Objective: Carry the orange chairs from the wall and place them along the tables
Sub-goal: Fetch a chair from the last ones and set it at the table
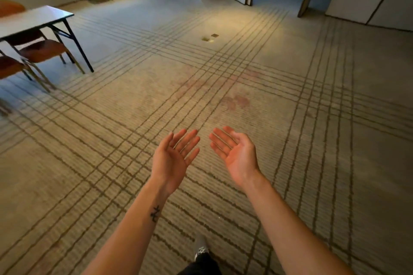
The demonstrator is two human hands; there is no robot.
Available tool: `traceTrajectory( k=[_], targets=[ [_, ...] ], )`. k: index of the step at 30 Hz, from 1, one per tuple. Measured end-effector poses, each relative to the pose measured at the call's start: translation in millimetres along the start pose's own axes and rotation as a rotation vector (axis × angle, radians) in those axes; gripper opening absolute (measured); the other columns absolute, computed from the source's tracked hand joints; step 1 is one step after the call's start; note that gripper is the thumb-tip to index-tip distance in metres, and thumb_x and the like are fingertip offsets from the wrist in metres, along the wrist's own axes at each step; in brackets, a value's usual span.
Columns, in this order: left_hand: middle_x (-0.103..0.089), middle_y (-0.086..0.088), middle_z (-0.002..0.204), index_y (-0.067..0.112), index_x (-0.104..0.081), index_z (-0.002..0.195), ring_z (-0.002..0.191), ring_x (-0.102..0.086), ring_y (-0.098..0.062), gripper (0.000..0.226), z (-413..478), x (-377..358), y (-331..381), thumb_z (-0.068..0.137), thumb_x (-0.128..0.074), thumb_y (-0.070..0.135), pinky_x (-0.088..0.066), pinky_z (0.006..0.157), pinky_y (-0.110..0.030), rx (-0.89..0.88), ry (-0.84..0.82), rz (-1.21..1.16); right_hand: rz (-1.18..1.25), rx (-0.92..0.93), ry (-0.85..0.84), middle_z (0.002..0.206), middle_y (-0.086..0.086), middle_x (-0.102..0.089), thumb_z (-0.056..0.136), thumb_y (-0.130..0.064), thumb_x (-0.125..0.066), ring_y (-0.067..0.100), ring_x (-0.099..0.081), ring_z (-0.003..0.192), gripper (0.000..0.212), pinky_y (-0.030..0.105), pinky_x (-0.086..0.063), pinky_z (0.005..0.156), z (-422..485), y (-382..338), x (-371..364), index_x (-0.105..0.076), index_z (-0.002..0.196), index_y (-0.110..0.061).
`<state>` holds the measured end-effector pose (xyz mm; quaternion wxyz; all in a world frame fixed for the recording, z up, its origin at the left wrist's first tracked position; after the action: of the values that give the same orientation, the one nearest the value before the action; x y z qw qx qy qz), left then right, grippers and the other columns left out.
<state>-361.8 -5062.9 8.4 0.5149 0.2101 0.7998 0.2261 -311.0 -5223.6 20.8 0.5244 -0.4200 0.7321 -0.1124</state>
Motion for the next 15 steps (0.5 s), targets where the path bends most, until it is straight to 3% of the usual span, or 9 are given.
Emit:
traceTrajectory(
  k=[6,15],
  targets=[
    [-0.066,-0.017,0.133,0.009,-0.053,0.132,0.129,-0.059,-0.035,0.039,103,-31,84,0.105,-0.040,0.033,-0.035,0.118,-0.051,-0.064,-0.012,0.007,0.013,0.021,-0.039,0.124,0.021,-0.068,0.102,-0.021,-0.042,0.034,-0.067,0.115,0.040,0.047,-0.048,0.107,112,-36,-75,-0.053,0.135,-0.001],
    [-0.065,-0.016,0.134,0.009,-0.054,0.133,0.130,-0.058,-0.034,0.041,289,-39,168,0.105,-0.039,0.035,-0.033,0.119,-0.051,-0.100,0.040,0.040,-0.012,-0.069,-0.074,0.122,0.019,-0.070,0.103,-0.021,-0.042,0.033,-0.068,0.114,0.038,0.046,-0.049,0.104,308,-61,-158,-0.055,0.133,-0.002]
  ],
)
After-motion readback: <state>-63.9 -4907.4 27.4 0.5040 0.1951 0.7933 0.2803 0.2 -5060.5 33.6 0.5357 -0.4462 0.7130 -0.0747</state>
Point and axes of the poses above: each hand's wrist, its own z-axis towards the middle knuckle, its own x-axis out of the back of the hand, y = z × x, the point moved 2 cm from there along z, towards the middle knuckle
